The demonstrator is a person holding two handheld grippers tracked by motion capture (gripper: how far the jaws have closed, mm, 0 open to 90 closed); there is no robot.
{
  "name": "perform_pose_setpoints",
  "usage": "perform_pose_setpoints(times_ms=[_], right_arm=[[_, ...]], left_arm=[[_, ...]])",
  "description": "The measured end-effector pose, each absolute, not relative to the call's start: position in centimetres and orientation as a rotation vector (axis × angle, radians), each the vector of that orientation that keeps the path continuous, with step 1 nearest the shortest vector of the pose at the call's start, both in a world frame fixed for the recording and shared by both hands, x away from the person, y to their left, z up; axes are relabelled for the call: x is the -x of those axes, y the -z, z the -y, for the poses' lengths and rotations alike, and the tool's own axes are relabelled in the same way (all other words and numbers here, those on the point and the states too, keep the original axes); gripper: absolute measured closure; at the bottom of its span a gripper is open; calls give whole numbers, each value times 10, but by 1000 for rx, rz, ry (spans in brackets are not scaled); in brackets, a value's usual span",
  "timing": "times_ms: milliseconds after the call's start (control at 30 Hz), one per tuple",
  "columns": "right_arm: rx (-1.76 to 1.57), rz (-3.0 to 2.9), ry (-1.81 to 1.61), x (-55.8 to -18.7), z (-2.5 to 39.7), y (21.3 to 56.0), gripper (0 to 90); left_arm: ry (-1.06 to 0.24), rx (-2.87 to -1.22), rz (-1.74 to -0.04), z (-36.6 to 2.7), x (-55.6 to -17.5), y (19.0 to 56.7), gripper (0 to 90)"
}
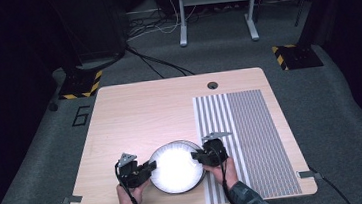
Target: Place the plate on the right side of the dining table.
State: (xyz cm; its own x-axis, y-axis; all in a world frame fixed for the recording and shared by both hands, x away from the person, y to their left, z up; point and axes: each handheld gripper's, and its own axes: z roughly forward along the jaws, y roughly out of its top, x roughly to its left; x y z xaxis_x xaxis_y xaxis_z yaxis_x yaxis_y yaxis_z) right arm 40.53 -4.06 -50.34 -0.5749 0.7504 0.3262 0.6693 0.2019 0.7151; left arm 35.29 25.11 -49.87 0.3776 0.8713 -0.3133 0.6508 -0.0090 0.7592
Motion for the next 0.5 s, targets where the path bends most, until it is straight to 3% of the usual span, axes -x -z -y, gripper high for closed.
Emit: perform_pose_setpoints(times_ms=[500], right_arm=[[-1467,-2284,-1428,-404,46,495,827]], left_arm=[[-299,-1637,-1360,-253,-351,495,800]])
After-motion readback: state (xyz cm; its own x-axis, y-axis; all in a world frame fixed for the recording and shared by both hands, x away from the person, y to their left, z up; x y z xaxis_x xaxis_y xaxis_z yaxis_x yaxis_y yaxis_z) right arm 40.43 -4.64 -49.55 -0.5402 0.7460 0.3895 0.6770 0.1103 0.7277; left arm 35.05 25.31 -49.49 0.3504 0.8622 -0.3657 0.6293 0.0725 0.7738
